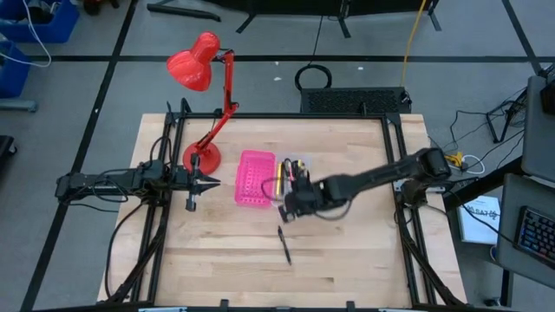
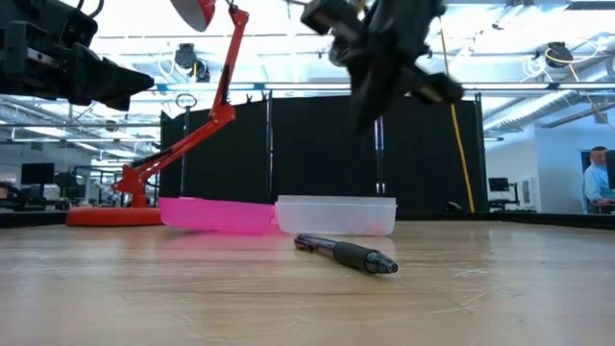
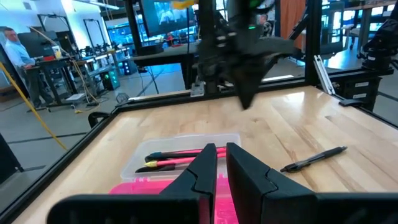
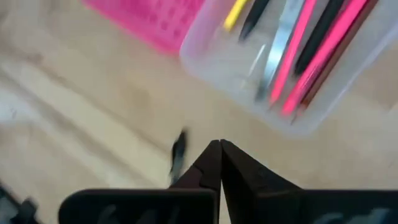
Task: Pick & place school supplies into a supply box
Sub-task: Put the black pen into the supply box
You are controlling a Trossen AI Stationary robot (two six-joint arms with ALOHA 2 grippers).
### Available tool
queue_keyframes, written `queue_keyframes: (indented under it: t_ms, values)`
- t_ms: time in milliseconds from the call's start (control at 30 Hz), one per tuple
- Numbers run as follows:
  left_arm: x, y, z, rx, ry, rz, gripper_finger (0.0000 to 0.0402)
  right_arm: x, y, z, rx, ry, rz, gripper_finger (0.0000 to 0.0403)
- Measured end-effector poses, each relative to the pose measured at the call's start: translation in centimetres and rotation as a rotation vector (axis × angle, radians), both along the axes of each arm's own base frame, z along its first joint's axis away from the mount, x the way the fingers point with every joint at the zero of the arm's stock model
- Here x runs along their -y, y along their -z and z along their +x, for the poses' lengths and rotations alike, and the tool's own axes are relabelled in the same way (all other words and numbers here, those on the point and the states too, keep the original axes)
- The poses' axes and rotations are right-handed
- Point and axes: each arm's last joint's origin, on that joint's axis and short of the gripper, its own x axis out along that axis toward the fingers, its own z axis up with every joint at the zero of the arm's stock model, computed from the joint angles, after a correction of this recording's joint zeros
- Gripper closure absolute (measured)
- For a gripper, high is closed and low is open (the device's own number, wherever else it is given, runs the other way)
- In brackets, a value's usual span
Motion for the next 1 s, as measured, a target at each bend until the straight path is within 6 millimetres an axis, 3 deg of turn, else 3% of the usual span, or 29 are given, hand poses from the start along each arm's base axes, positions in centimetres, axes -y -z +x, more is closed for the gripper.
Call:
queue_keyframes:
  t_ms: [267,533,700,900,1000]
  values:
    - [0.0,0.0,0.0,0.002,0.0,0.0,0.0357,-6.1,-0.2,-1.0,0.054,-0.013,0.062,0.0403]
    - [0.0,-0.1,0.0,0.01,-0.001,0.001,0.0357,-10.3,-1.0,2.7,0.108,-0.091,0.053,0.0403]
    - [0.0,-0.1,0.0,0.006,-0.001,-0.002,0.0357,-11.6,0.4,5.4,-0.007,-0.096,0.03,0.0403]
    - [0.0,0.1,0.0,-0.01,-0.001,-0.005,0.0357,-11.5,2.4,5.5,-0.286,-0.107,0.001,0.0403]
    - [0.0,0.2,0.0,-0.016,-0.001,-0.005,0.0357,-11.2,2.8,5.8,-0.28,-0.118,-0.043,0.0395]
